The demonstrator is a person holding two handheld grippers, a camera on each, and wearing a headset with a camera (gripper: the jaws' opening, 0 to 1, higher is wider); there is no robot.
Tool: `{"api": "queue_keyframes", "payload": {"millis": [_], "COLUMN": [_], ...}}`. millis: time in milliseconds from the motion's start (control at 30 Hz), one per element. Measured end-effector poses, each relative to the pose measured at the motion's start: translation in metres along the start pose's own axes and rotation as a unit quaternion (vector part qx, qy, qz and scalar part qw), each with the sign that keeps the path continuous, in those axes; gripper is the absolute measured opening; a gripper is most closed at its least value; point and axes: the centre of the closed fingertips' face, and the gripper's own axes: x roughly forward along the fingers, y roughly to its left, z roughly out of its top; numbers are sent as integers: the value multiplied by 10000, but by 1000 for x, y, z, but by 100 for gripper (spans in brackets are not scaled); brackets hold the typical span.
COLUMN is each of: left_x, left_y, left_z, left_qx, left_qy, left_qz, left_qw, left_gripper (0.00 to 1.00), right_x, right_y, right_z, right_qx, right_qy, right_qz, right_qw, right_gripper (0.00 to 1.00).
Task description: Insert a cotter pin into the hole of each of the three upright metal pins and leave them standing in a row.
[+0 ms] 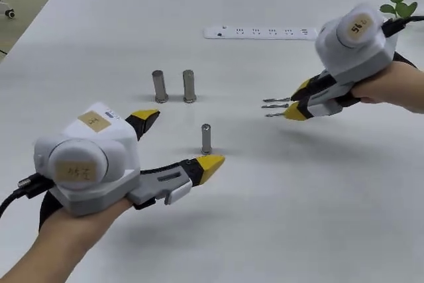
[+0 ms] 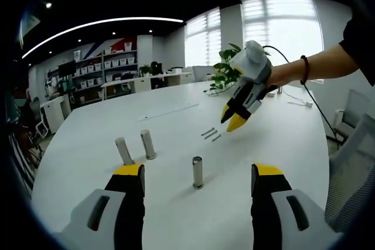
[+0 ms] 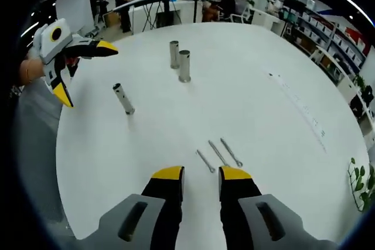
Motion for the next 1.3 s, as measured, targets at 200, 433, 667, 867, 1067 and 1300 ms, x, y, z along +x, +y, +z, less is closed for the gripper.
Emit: {"api": "queue_keyframes", "payload": {"millis": [200,433,667,867,1067,1300], "left_x": [-3,-6,-8,-9,-11,-12], "left_y": [5,10,9,11,14,16], "left_z": [-4,-7,-13,-14,-15,-16], "left_qx": [132,370,209,155,146,120], "left_qy": [130,238,366,370,395,425], "left_qz": [76,96,39,56,102,132], "left_qw": [9998,9990,9991,9992,9991,9989], "left_gripper": [74,75,73,72,71,70], "right_x": [16,30,34,35,36,37], "right_y": [-2,-1,-15,-13,-13,-14], "right_z": [-3,-10,-11,-13,-13,-13], "right_qx": [-210,-362,-508,-546,-741,-965], "right_qy": [278,612,818,999,1147,1276], "right_qz": [191,381,483,587,615,521], "right_qw": [9992,9967,9942,9918,9887,9857], "right_gripper": [17,13,7,5,3,0]}}
